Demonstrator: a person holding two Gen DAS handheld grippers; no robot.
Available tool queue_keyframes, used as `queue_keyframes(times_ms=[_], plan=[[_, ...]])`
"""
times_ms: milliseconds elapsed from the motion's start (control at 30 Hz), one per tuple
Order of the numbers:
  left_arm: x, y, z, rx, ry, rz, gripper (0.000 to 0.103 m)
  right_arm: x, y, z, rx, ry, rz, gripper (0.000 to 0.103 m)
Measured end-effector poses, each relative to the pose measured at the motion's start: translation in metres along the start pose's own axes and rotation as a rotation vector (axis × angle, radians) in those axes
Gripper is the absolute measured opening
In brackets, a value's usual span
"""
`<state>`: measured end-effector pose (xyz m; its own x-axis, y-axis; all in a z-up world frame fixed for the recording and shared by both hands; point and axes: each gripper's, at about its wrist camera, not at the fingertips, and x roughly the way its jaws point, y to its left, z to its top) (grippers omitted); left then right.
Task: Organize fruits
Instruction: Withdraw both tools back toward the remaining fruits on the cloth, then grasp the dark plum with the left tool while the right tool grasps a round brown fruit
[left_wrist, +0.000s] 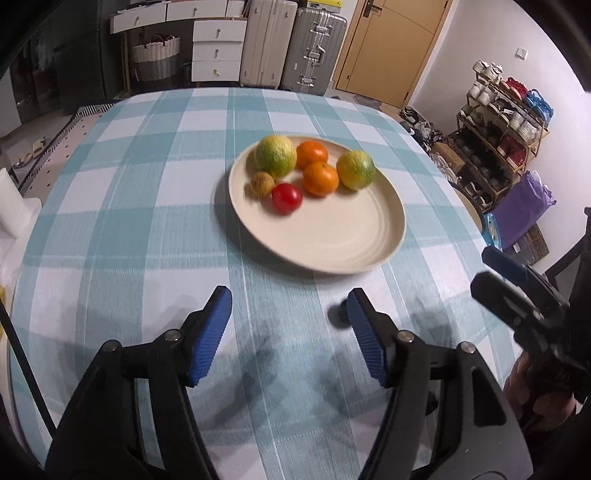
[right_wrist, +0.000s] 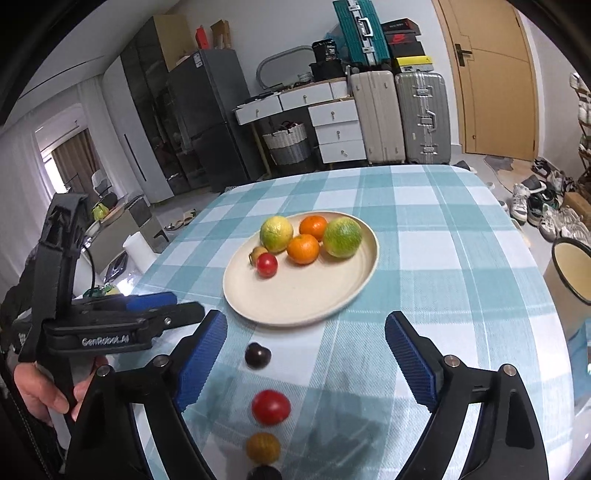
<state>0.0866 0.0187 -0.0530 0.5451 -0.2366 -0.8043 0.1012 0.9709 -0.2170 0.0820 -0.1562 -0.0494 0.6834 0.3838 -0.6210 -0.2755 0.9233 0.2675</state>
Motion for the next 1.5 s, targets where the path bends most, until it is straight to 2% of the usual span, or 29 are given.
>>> queue_keyframes(times_ms=[133, 600, 867, 1100, 1300, 1500], plan=[[-0.001, -0.001, -0.012, -0.007, 0.007, -0.007, 0.079, -0.006, -0.004, -0.007, 0.018, 0.005, -0.006, 0.09], [0.005, -0.015, -0.047, 0.024, 0.072, -0.003, 0.082, -0.021, -0.009, -0.013, 0.047, -0.005, -0.012, 0.094], [0.008, -0.026, -0.059, 0.04, 0.113, -0.028, 0.086, -0.026, -0.01, -0.017, 0.051, -0.003, -0.012, 0.095], [0.006, -0.04, -0.067, 0.069, 0.147, -0.07, 0.086, -0.032, -0.021, -0.022, 0.076, 0.002, -0.021, 0.095], [0.009, -0.054, -0.074, 0.073, 0.191, -0.149, 0.096, -0.04, -0.03, -0.025, 0.1, -0.002, -0.035, 0.096], [0.012, -0.07, -0.078, 0.091, 0.211, -0.159, 0.099, -0.047, -0.034, -0.031, 0.109, -0.003, -0.042, 0.096]])
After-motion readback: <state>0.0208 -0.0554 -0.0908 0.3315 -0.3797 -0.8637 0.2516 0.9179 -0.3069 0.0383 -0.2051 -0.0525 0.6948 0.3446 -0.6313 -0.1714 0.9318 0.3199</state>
